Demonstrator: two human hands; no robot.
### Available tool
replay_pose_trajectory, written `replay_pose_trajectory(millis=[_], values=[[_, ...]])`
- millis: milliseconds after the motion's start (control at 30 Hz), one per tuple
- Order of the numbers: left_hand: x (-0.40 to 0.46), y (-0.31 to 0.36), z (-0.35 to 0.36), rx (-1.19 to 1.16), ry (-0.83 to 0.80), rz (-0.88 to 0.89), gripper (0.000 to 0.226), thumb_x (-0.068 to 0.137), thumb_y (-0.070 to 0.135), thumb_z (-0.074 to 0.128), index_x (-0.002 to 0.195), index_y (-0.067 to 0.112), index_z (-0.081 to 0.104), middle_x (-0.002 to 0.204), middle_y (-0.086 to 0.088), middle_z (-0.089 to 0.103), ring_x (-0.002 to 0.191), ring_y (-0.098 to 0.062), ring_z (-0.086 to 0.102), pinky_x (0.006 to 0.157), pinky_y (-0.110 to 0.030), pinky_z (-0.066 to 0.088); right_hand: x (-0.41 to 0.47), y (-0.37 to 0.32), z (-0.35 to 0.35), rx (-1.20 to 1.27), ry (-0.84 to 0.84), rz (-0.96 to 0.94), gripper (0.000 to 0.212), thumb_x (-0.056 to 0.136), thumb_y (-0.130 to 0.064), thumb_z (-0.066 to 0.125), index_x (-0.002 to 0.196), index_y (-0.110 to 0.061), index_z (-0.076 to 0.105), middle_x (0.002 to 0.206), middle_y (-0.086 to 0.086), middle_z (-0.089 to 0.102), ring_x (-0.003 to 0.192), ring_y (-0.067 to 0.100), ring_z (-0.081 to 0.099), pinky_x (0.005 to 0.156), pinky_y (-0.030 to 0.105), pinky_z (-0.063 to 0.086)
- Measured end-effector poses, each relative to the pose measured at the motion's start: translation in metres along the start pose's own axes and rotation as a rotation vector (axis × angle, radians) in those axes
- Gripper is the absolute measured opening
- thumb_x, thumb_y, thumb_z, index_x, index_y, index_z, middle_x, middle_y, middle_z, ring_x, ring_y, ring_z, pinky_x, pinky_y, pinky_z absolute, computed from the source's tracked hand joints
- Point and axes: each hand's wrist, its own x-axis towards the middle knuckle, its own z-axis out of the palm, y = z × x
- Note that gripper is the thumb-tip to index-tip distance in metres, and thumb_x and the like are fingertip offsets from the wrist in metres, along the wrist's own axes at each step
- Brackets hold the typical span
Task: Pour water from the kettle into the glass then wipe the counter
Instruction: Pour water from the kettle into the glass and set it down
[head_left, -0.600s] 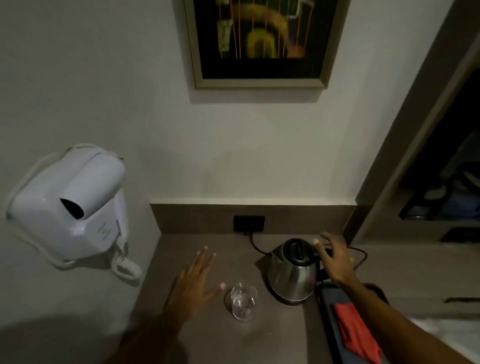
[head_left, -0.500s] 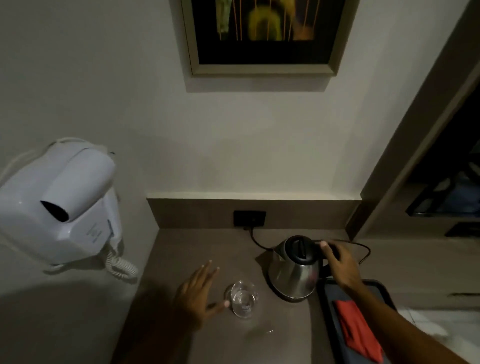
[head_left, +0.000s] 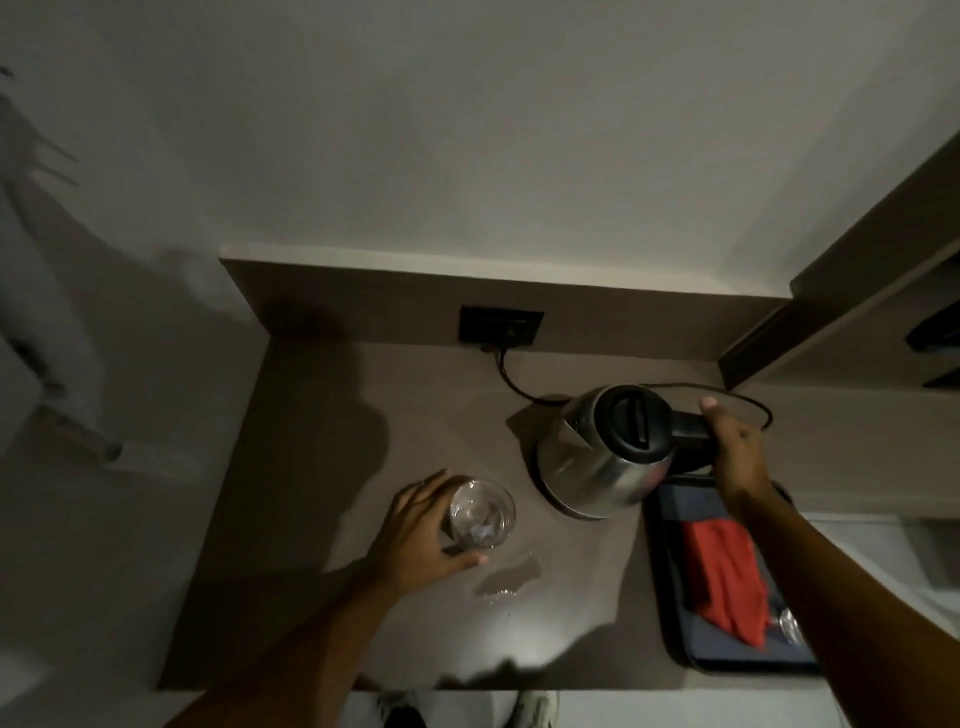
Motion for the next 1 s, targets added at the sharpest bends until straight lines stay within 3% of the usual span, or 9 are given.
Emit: replay_pose_trajectory(millis=[100,233,333,500,733,833,1000], values=[[-0.004,0.001,0.007,-0.048,0.032,-0.031,0.094,0.06,0.072,0.075,0.138,0.032,0.041,0.137,0.004,0.054,0.127,-0.015,0.047,0.106,-0.038,0.034,-0.002,-0.004,0.003,-0.017,0.021,0.0,0.074,0.073,-0.071,0.061,0.073,0.003,0.062,0.063,0.018,0.057,0.062,0.032,0.055,0.06,0.037,0.047],[-0.005,-0.002,0.009,0.004,0.0,-0.058,0.095,0.061,0.076,0.07,0.14,0.033,0.04,0.141,0.007,0.05,0.13,-0.014,0.042,0.107,-0.033,0.03,-0.008,-0.024,0.012,-0.12,0.023,-0.116,0.064,0.072,-0.075,0.058,0.054,-0.014,0.057,0.052,0.003,0.052,0.054,0.024,0.047,0.053,0.033,0.039],[-0.005,-0.003,0.01,0.025,-0.004,-0.082,0.094,0.061,0.079,0.067,0.139,0.034,0.04,0.142,0.007,0.049,0.131,-0.015,0.042,0.108,-0.036,0.033,-0.015,-0.046,0.019,-0.234,-0.057,-0.261,0.058,0.085,-0.058,0.055,0.059,-0.007,0.059,0.058,0.016,0.059,0.053,0.029,0.056,0.053,0.037,0.044],[-0.007,-0.004,0.01,0.043,0.016,-0.081,0.093,0.061,0.079,0.066,0.138,0.031,0.043,0.143,0.004,0.05,0.129,-0.02,0.045,0.106,-0.04,0.037,-0.032,-0.084,0.035,-0.428,-0.184,-0.491,0.039,0.086,-0.042,0.054,0.061,-0.013,0.061,0.053,0.003,0.057,0.049,0.016,0.054,0.044,0.025,0.04],[-0.007,-0.002,0.009,0.065,0.048,-0.071,0.096,0.062,0.077,0.068,0.138,0.023,0.046,0.14,-0.001,0.054,0.124,-0.023,0.048,0.102,-0.04,0.041,-0.051,-0.104,0.065,-0.8,-0.198,-0.801,0.036,0.08,-0.038,0.059,0.055,-0.013,0.055,0.05,-0.001,0.051,0.047,0.013,0.046,0.051,0.026,0.035],[-0.006,-0.001,0.008,0.065,0.042,-0.051,0.095,0.063,0.077,0.067,0.138,0.024,0.044,0.14,-0.001,0.053,0.126,-0.023,0.048,0.104,-0.041,0.04,-0.052,-0.102,0.071,-0.897,-0.202,-0.849,0.035,0.079,-0.04,0.059,0.055,-0.014,0.053,0.052,-0.004,0.045,0.051,0.011,0.039,0.062,0.028,0.032],[-0.006,-0.001,0.006,0.069,0.025,-0.047,0.092,0.064,0.076,0.067,0.138,0.025,0.044,0.142,0.001,0.051,0.13,-0.02,0.044,0.107,-0.04,0.036,-0.054,-0.101,0.077,-0.989,-0.214,-0.891,0.041,0.081,-0.046,0.054,0.053,-0.016,0.05,0.051,-0.008,0.038,0.05,0.012,0.037,0.065,0.034,0.038]])
